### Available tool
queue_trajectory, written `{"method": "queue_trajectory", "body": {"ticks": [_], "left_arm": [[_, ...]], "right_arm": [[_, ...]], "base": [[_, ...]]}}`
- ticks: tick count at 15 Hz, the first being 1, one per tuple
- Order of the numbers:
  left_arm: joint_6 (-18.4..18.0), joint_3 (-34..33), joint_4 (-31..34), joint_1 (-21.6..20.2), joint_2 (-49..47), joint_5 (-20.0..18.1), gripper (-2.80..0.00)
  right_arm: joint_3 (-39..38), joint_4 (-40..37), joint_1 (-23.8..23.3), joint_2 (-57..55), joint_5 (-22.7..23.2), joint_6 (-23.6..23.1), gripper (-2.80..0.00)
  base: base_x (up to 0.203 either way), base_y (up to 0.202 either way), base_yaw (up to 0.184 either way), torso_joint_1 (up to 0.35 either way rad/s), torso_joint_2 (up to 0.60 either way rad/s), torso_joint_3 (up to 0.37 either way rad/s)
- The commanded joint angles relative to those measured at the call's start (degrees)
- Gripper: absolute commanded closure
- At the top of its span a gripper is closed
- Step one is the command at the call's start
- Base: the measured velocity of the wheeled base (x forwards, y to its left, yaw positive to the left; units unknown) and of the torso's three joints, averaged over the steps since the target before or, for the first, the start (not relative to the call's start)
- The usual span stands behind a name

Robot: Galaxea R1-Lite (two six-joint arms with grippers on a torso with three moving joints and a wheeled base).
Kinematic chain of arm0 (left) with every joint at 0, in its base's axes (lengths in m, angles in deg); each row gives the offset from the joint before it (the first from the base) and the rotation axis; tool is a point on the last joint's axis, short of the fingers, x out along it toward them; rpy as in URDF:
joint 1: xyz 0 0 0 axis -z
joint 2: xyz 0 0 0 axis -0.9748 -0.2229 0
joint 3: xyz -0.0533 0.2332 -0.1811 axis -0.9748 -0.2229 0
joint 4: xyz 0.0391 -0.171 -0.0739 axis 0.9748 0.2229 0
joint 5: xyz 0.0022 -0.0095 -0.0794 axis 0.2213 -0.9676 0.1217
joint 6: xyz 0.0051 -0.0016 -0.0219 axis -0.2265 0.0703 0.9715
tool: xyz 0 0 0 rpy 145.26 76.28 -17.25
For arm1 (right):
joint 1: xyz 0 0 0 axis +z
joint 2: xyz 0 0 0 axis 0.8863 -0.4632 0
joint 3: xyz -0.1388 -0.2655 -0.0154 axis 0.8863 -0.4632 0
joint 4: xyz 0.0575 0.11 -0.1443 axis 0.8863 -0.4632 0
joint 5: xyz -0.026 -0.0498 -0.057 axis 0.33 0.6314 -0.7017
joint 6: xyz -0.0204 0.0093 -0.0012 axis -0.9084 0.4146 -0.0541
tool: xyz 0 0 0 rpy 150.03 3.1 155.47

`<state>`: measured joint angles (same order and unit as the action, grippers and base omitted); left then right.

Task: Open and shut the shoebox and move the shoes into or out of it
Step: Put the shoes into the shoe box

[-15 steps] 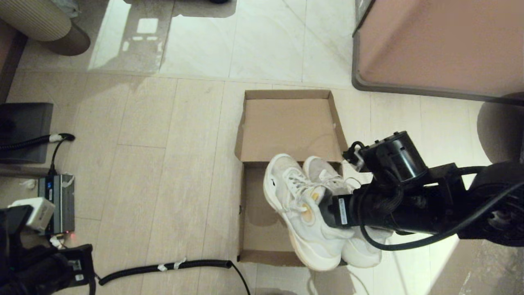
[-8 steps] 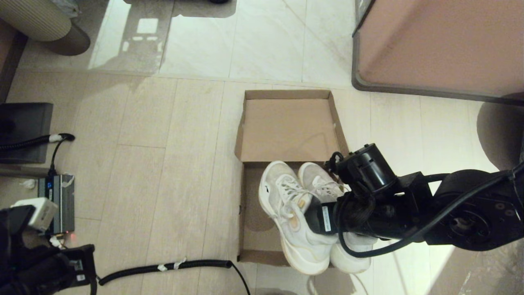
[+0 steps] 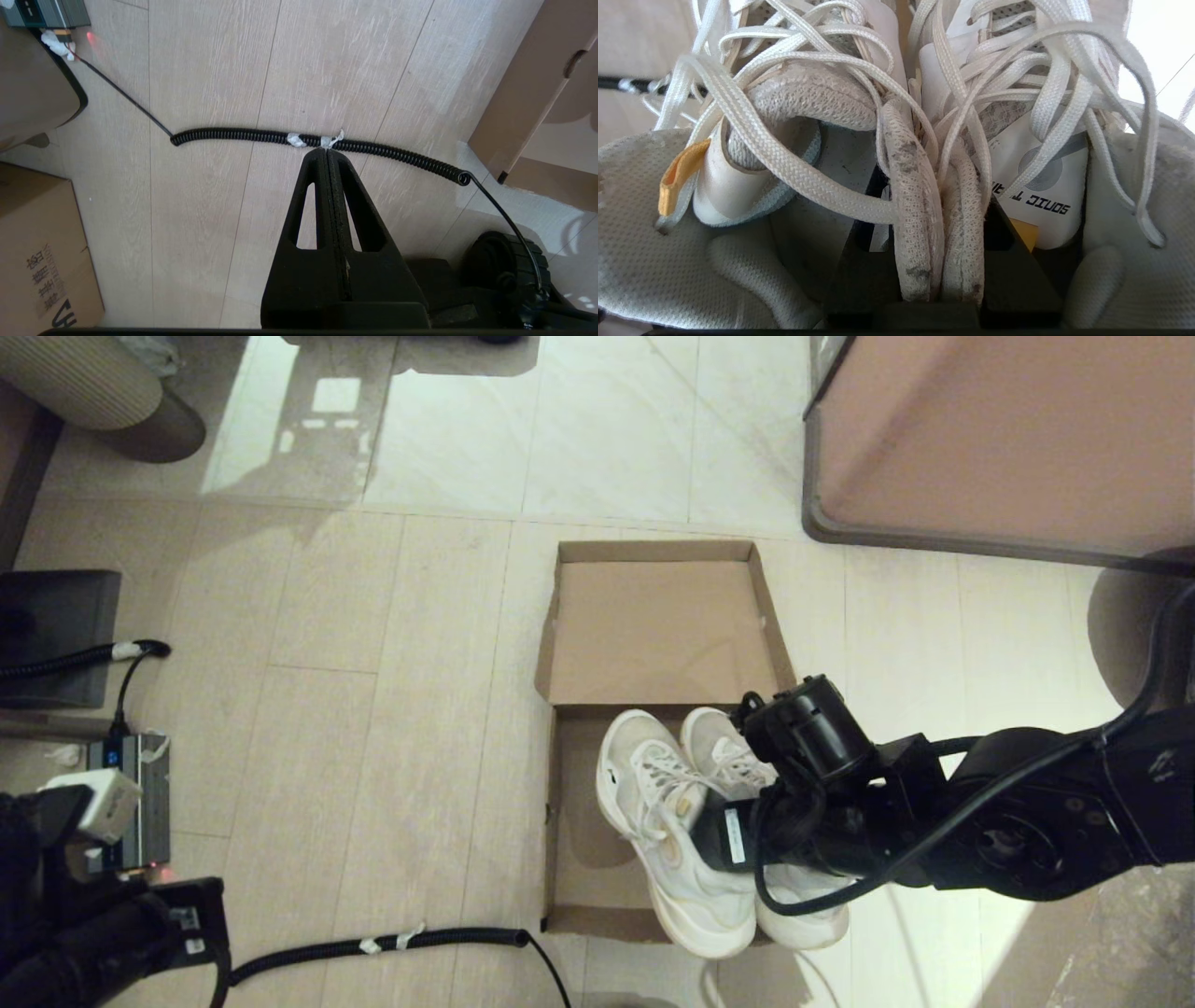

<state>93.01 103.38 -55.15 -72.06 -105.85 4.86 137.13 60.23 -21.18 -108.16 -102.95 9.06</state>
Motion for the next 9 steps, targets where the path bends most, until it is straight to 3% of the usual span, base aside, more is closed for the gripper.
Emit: {"method": "queue_trajectory", "body": {"ticks": [1,9], "left_arm": [[0.1,0.1,0.0,-0.2,-0.7,0.2,0.0],[0.0,1.3,-0.1,-0.1,-3.6,0.3,0.0]], "right_arm": [[1.3,0.0,-0.4,-2.4,-2.4,0.7,0.0],[7.5,0.0,-1.8,-7.4,-3.0,0.3,0.0]], "base": [[0.0,0.0,0.0,0.0,0.0,0.0],[0.0,0.0,0.0,0.0,0.0,0.0]]}}
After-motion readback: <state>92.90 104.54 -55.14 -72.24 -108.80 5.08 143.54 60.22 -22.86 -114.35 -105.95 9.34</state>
